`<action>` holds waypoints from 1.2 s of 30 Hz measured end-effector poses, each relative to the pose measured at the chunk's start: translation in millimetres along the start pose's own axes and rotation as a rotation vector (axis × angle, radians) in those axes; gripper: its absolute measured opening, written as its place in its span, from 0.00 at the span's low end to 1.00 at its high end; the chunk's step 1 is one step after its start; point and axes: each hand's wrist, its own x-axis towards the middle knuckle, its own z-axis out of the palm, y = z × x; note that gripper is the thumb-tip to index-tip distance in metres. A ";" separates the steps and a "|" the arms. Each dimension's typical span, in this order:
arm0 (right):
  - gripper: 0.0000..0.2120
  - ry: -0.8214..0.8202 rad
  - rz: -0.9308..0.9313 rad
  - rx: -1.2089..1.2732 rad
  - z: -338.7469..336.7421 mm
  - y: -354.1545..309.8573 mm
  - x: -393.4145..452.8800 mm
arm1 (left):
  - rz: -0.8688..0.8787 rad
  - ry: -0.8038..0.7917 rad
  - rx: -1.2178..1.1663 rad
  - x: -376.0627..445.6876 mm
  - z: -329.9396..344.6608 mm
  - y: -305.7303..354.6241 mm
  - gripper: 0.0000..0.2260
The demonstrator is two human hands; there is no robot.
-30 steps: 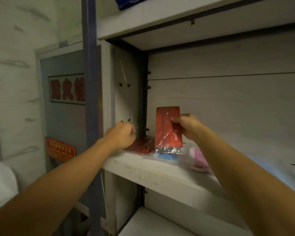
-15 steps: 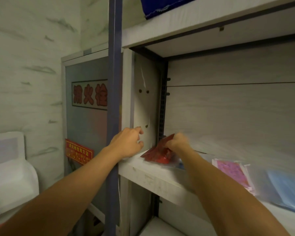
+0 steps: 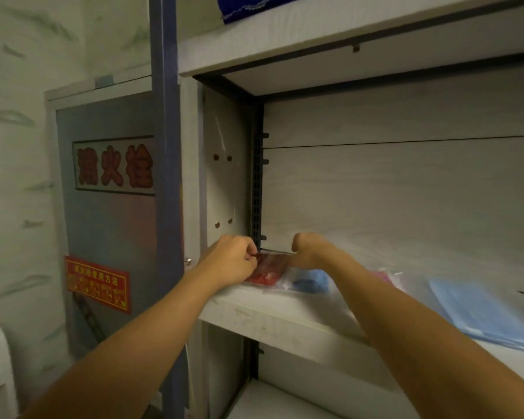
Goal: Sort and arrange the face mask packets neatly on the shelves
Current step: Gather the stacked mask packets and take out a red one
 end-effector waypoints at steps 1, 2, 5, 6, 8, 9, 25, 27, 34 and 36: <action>0.19 -0.003 0.000 -0.008 -3.5 7.1 -6.0 | 0.020 -0.013 -0.009 1.5 5.8 6.0 0.09; 0.20 -0.001 0.002 -0.023 -7.0 14.6 -13.1 | 0.038 -0.026 -0.008 3.3 10.6 11.9 0.09; 0.21 0.014 0.022 -0.062 -15.4 36.6 -36.7 | 0.069 -0.053 0.005 8.7 20.9 29.5 0.09; 0.21 0.023 0.024 -0.072 -17.9 43.3 -44.9 | 0.074 -0.066 0.007 9.5 23.6 36.2 0.08; 0.19 0.022 0.034 -0.091 -22.2 56.3 -60.6 | 0.093 -0.089 0.012 9.0 28.8 51.6 0.08; 0.18 0.015 0.048 -0.092 -24.2 62.8 -68.2 | 0.105 -0.098 0.019 8.0 31.2 60.0 0.09; 0.19 0.103 0.112 -0.165 -65.2 159.8 -242.8 | 0.251 -0.098 0.100 -65.1 47.8 221.2 0.14; 0.19 0.081 0.140 -0.167 -69.9 174.3 -267.1 | 0.249 -0.119 0.107 -78.6 50.4 240.9 0.16; 0.19 0.083 0.220 -0.184 -75.9 204.3 -337.2 | 0.258 -0.141 0.108 -123.7 58.8 294.8 0.14; 0.18 0.073 0.246 -0.190 -76.0 210.2 -352.5 | 0.269 -0.161 0.112 -132.6 60.3 306.8 0.14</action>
